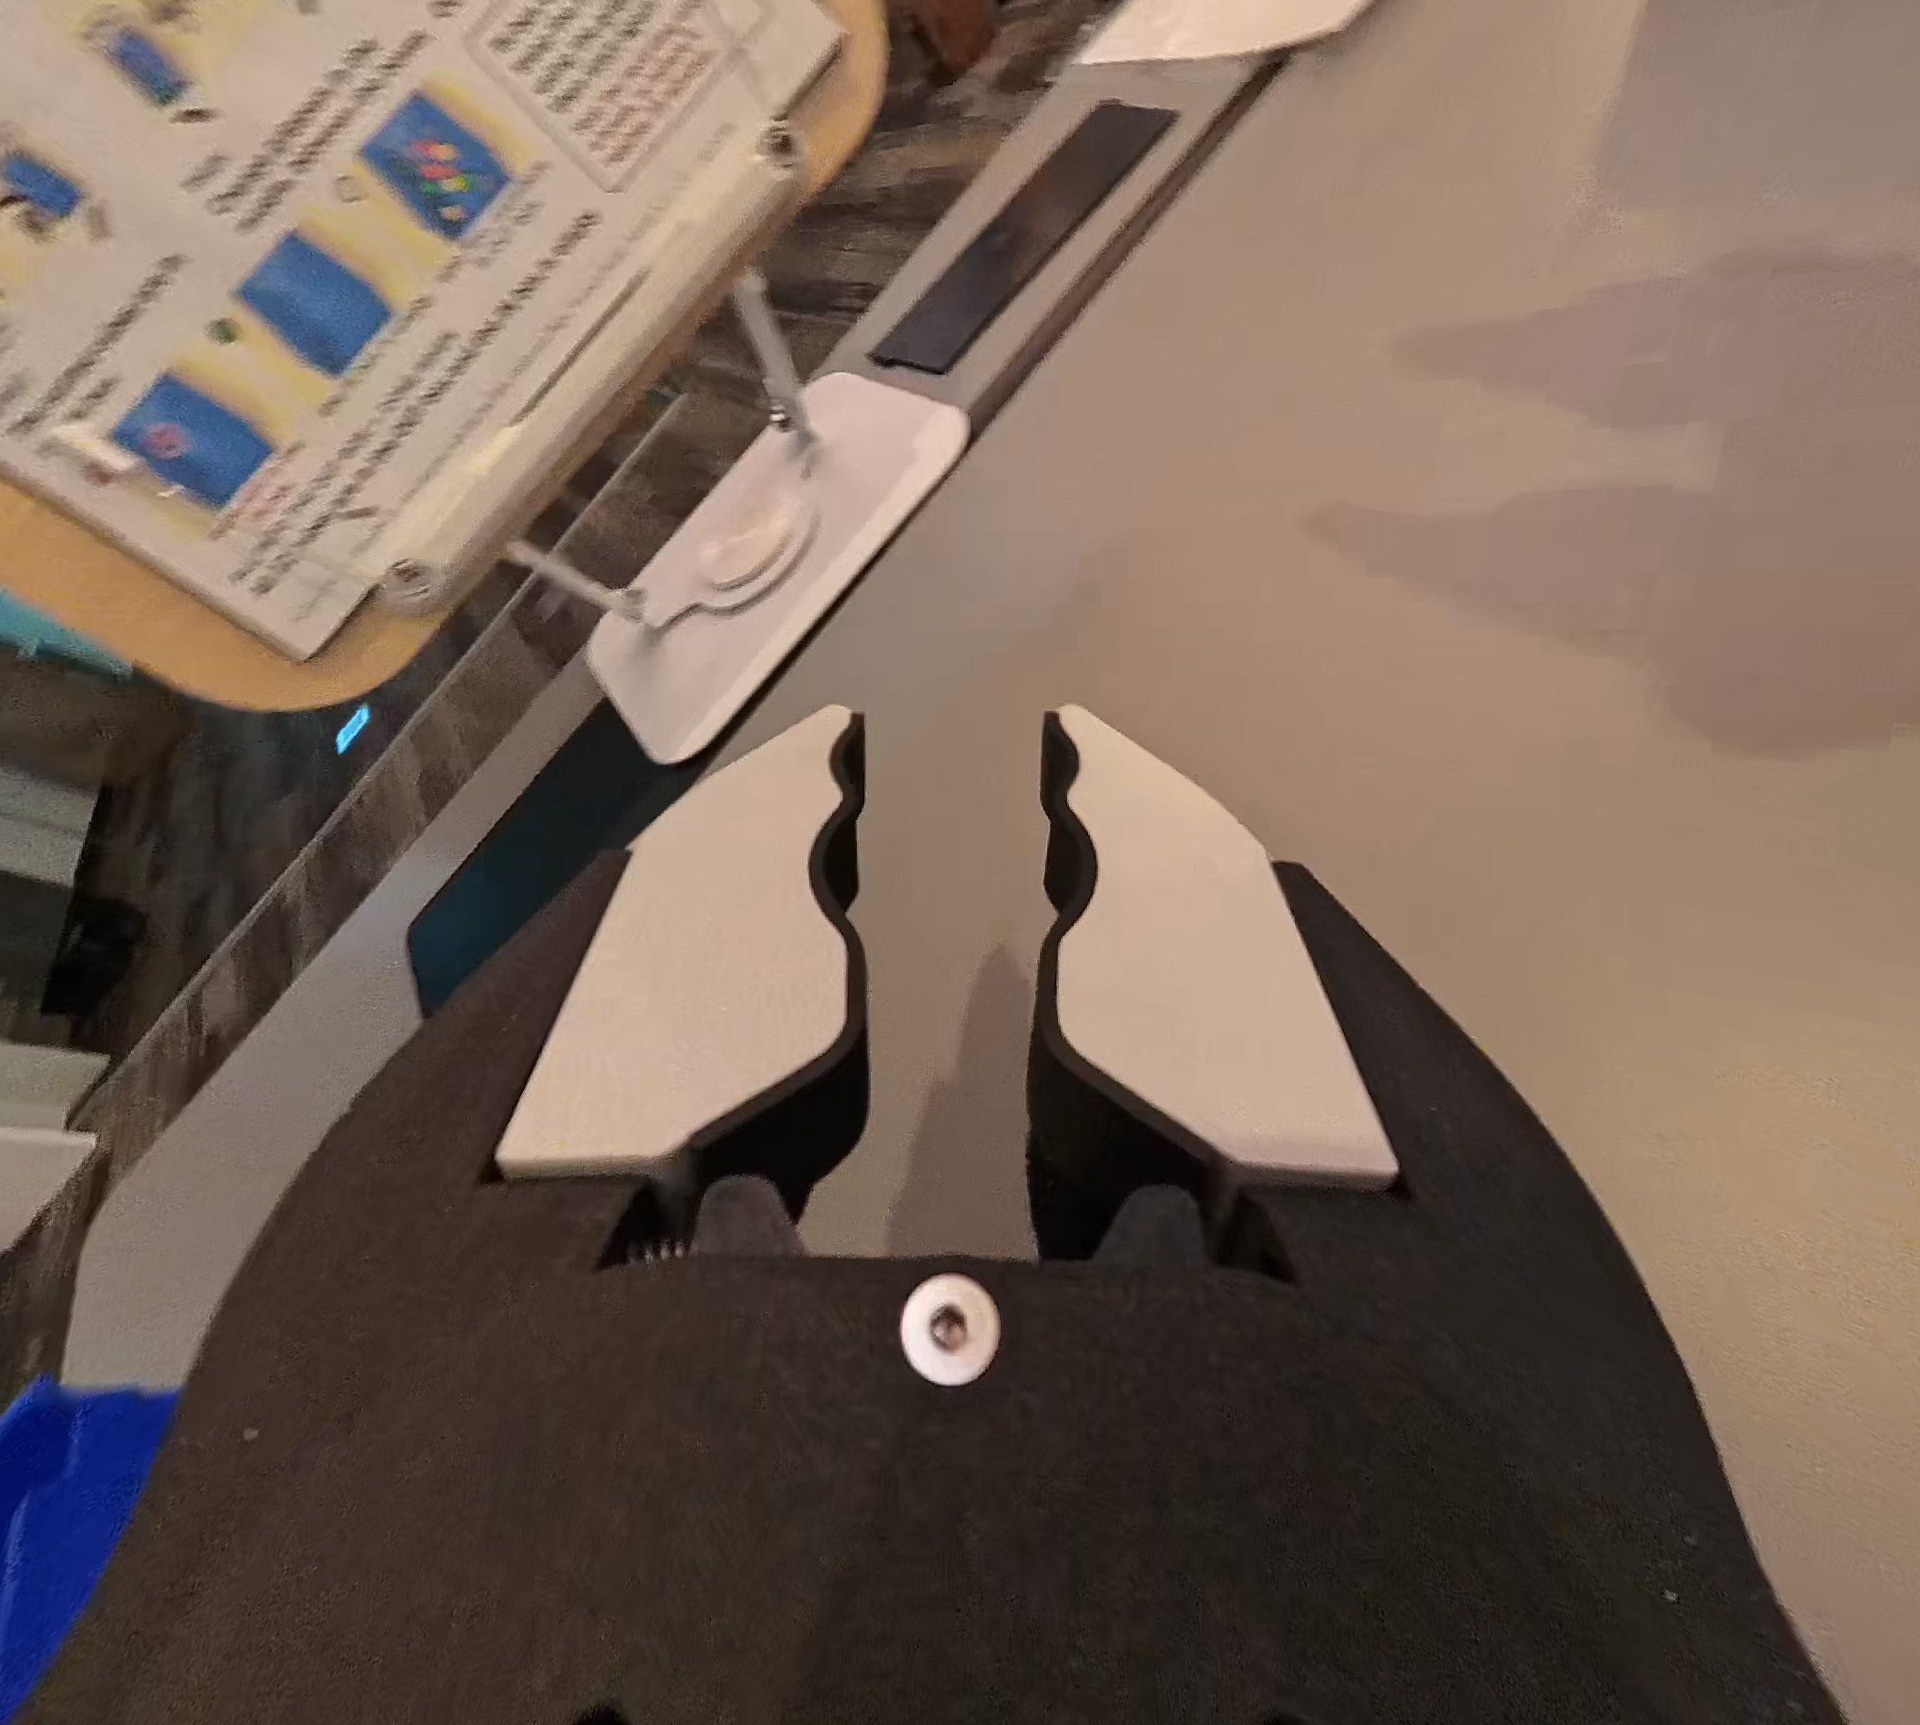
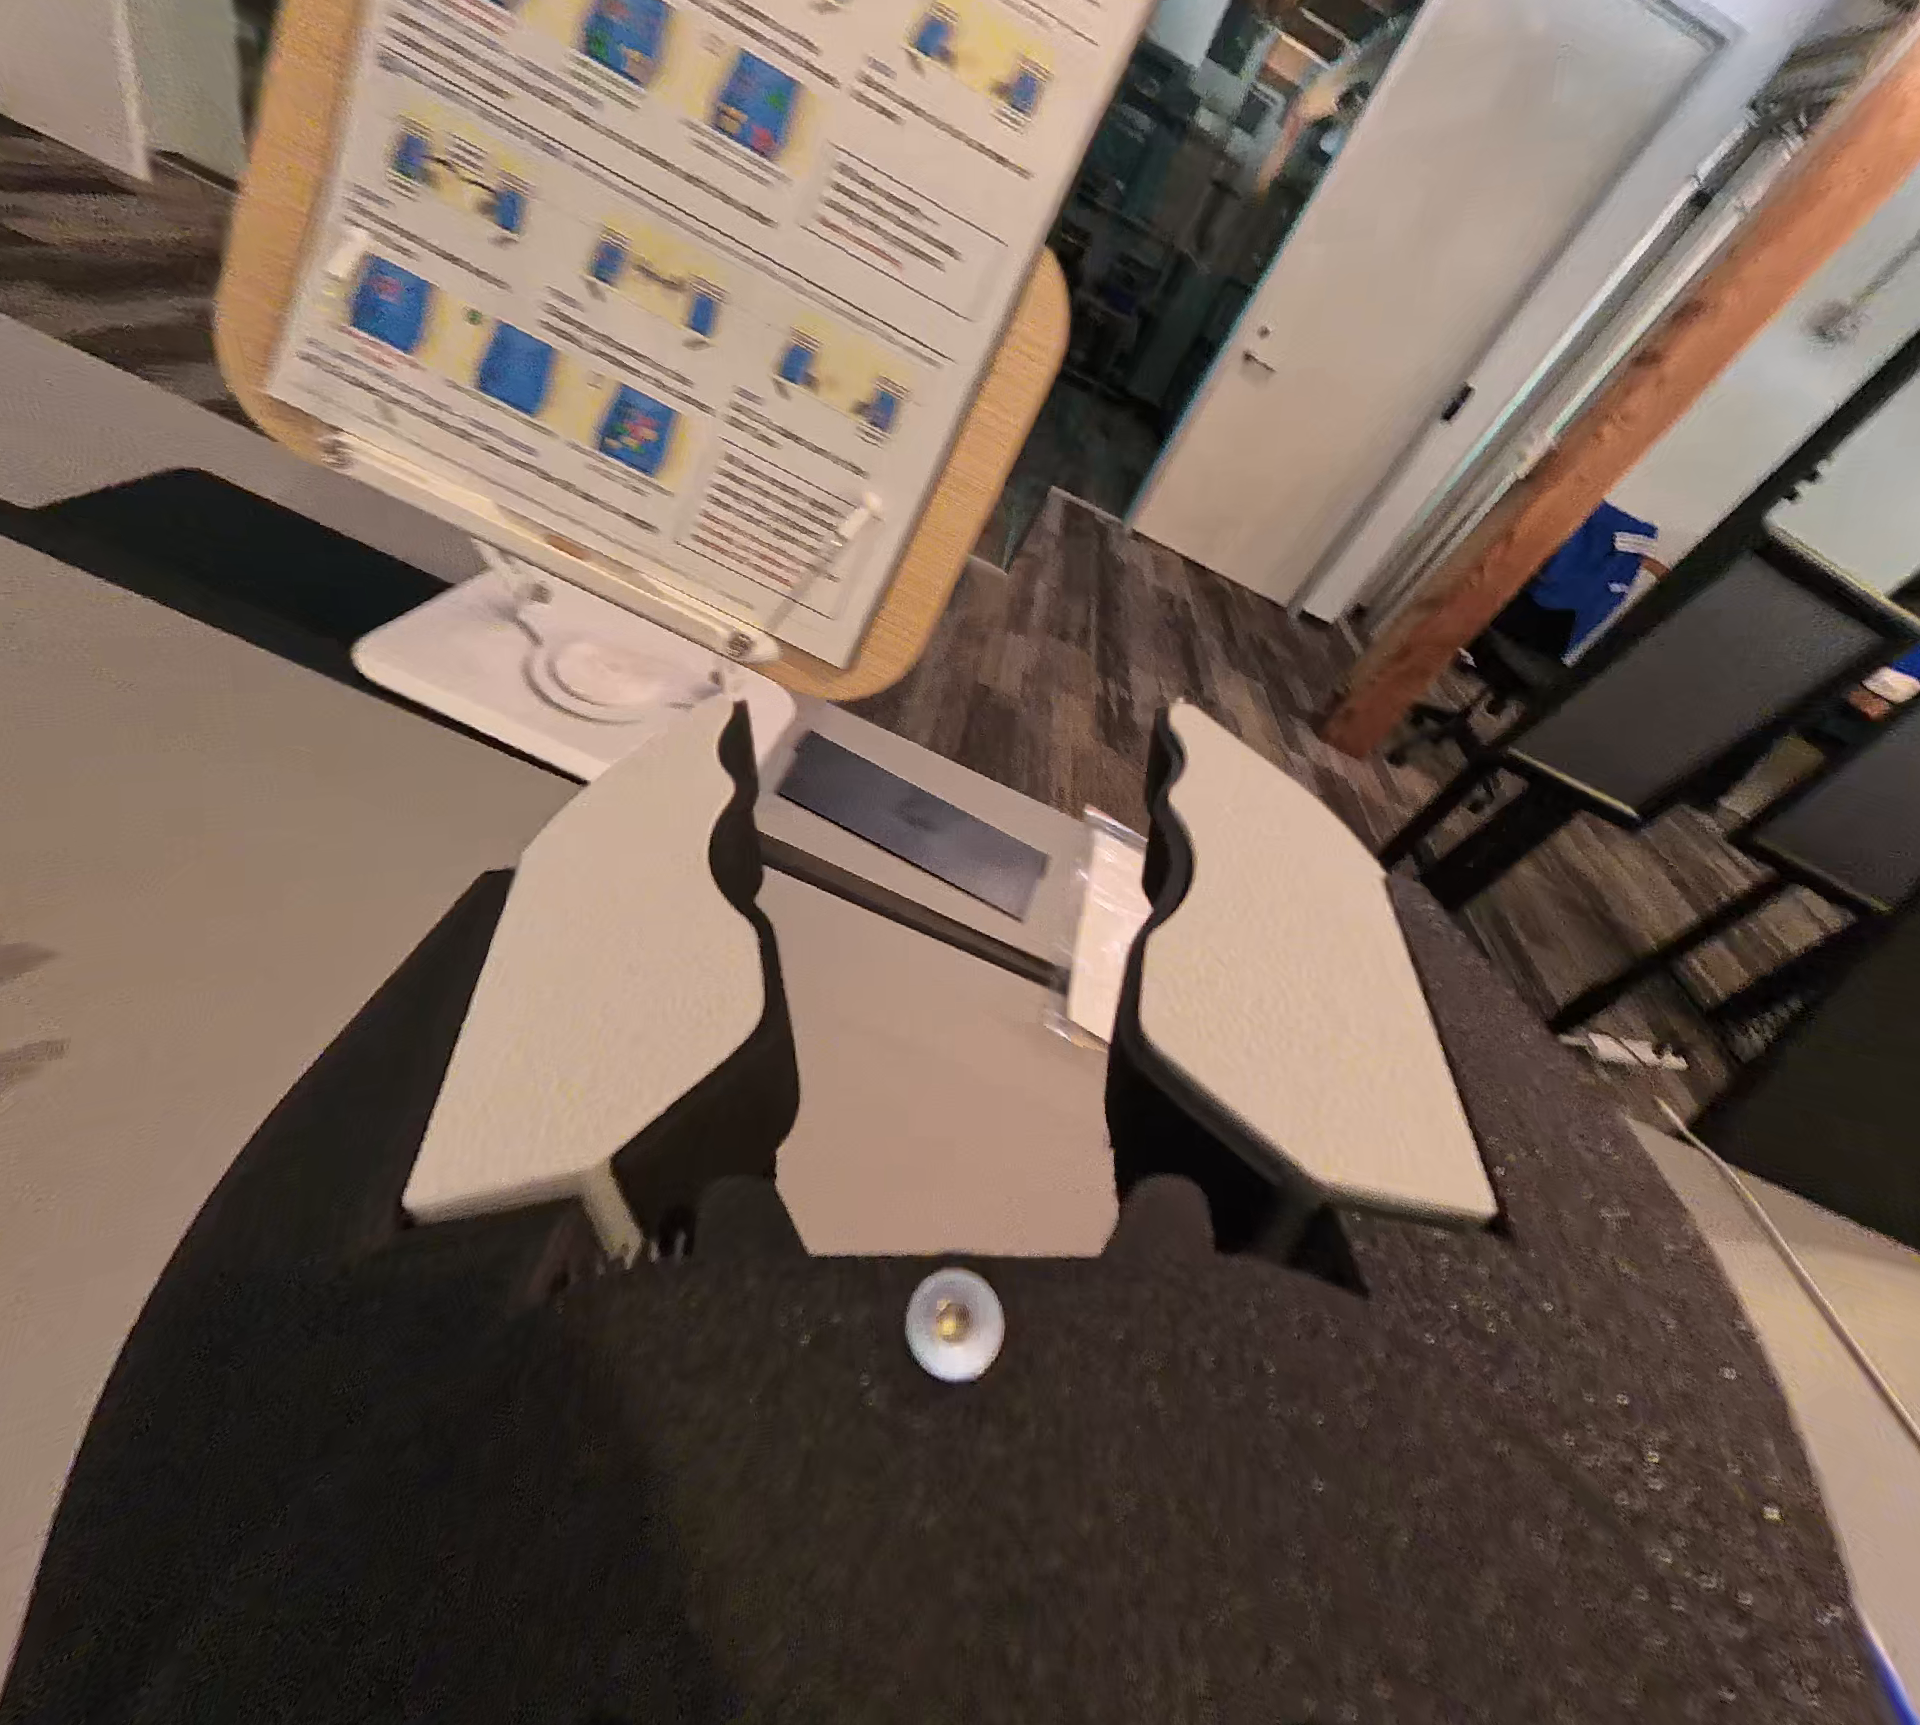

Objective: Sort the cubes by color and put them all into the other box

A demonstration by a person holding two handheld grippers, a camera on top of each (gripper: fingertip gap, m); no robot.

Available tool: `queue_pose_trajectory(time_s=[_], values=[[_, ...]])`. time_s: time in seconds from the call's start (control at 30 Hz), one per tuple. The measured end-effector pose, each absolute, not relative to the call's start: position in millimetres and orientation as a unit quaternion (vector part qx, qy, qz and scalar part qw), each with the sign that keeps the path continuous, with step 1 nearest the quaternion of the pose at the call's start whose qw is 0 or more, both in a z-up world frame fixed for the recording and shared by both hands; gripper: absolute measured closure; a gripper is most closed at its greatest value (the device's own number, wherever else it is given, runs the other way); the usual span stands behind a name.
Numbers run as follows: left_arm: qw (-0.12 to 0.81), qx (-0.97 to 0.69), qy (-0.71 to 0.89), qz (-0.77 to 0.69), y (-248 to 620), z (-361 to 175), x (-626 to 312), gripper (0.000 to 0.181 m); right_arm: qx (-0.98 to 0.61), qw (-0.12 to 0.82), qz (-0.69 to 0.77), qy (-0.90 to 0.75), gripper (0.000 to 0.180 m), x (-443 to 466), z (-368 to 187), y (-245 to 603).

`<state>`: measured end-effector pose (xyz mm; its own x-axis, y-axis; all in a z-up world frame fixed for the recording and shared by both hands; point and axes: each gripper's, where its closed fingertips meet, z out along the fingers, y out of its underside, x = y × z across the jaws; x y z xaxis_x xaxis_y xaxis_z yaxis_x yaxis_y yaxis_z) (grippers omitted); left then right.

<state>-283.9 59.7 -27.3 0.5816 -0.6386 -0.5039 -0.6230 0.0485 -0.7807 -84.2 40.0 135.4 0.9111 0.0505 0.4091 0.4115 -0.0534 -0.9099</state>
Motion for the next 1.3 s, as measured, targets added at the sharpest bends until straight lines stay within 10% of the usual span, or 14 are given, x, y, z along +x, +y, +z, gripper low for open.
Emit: queue_pose_trajectory(time_s=[0.6, 1.3], values=[[0.594, -0.784, 0.101, 0.152, 61.1, 61.5, -612.3, 0.148, -0.729, 0.610, -0.022, -0.310, 0.105, -259.9, 26.7, 39.6], [0.321, -0.930, 0.013, 0.180, 200.2, -96.8, -738.5, 0.141, -0.761, 0.558, -0.032, -0.328, 0.104, -252.3, -9.8, 57.4]])
